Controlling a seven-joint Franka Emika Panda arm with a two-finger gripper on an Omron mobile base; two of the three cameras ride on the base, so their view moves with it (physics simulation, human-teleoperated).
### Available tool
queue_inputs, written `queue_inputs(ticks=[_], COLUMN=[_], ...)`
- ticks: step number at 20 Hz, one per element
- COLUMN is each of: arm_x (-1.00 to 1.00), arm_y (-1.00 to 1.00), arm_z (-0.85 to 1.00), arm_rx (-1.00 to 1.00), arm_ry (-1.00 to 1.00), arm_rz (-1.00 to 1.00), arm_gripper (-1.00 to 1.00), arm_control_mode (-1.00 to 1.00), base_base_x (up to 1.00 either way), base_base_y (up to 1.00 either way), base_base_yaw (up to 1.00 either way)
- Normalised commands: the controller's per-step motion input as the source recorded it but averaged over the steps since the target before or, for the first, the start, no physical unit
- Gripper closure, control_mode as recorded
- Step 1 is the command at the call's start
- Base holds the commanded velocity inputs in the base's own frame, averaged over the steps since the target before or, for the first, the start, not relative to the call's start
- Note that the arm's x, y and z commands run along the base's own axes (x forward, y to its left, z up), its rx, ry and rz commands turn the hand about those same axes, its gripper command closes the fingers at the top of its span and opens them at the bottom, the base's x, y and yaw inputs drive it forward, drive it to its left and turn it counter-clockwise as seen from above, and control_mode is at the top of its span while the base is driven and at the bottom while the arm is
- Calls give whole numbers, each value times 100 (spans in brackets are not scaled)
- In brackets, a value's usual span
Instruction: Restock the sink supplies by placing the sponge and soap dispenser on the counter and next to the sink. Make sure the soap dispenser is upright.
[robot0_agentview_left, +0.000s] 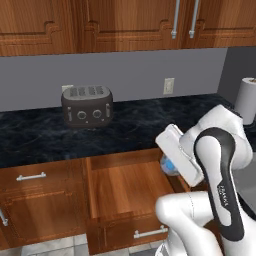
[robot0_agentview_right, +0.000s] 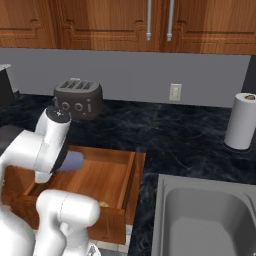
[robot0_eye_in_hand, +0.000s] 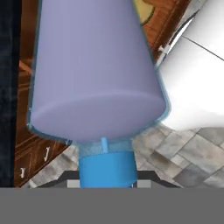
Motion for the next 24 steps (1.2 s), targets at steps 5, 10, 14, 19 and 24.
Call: queue_inputs(ticks=[5, 10, 14, 19, 24], arm_x=[-1, 7, 16, 27, 24], arm_y=[-53, -39, -17, -1, -40], arm_z=[21, 28, 24, 25, 20], arm_rx=[21, 19, 16, 16, 23], arm_ry=[-1, 0, 0, 1, 0], arm_rz=[-25, -25, -24, -20, -5], arm_gripper=[100, 100, 100, 100, 100], arm_control_mode=[-100, -100, -100, -100, -100], base_base_x=[0, 0, 0, 0, 0], base_base_y=[0, 0, 0, 0, 0], base_base_yaw=[0, 0, 0, 0, 0])
